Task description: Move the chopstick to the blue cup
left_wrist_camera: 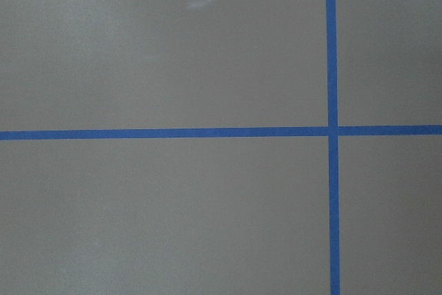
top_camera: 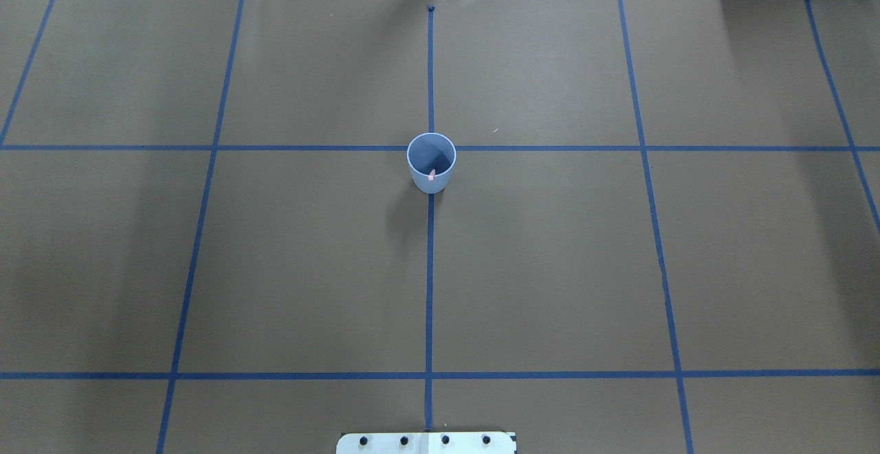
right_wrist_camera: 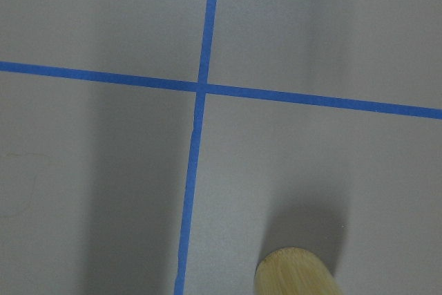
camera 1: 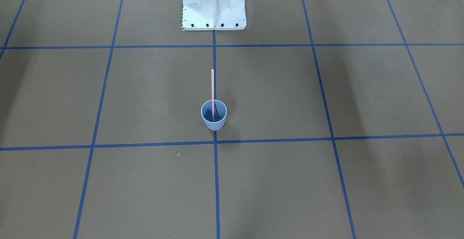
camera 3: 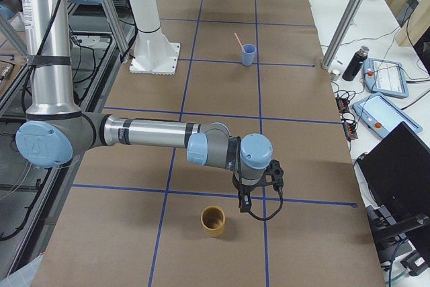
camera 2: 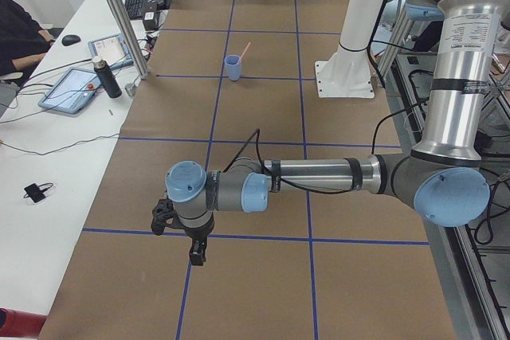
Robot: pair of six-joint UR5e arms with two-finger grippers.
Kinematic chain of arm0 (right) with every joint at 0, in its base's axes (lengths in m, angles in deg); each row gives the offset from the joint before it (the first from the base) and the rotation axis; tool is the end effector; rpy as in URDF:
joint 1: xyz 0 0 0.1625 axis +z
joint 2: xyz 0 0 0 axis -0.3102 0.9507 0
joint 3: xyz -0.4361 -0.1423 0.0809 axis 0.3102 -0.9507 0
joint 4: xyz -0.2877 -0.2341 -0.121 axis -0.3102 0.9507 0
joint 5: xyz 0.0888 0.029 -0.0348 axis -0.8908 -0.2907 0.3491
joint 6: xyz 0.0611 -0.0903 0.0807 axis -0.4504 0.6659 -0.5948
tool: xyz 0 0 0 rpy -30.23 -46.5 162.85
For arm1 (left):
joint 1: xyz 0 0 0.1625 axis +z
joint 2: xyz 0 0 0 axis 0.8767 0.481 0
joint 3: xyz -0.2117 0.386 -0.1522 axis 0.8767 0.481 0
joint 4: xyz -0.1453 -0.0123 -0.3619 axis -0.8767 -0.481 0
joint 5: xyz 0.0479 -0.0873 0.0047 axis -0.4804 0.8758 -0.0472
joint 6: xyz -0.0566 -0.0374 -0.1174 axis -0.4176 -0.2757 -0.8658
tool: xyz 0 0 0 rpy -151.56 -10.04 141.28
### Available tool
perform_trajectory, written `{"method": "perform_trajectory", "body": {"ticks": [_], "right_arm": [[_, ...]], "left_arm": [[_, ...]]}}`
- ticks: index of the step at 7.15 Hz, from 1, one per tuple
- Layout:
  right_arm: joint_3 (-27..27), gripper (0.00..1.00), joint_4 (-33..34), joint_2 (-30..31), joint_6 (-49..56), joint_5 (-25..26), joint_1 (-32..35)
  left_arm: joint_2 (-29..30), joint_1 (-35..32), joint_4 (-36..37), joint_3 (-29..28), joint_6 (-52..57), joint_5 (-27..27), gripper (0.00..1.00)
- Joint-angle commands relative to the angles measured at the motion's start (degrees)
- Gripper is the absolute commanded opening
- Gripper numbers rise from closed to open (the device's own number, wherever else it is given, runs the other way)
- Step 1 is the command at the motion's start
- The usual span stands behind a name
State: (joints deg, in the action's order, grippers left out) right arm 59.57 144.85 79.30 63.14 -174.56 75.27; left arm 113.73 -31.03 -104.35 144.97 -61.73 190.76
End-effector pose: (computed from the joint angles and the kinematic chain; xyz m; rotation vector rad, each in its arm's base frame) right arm 0.0641 -0.4603 0.7352 0.0220 -0.7921 -0.1064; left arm -0.0649 -0.5025 0.7420 0.0350 0.7090 0.0052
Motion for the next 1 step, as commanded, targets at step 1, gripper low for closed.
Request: {"method": "perform_trajectory", "body": {"ticks": [1], "right_arm": [[0.02,1.0,-0.07,-0.01,0.0,-0.1,0.0]], "left_arm": [[-0.09,0.0,0.0,0.0,0.0,0.02,0.98]]}}
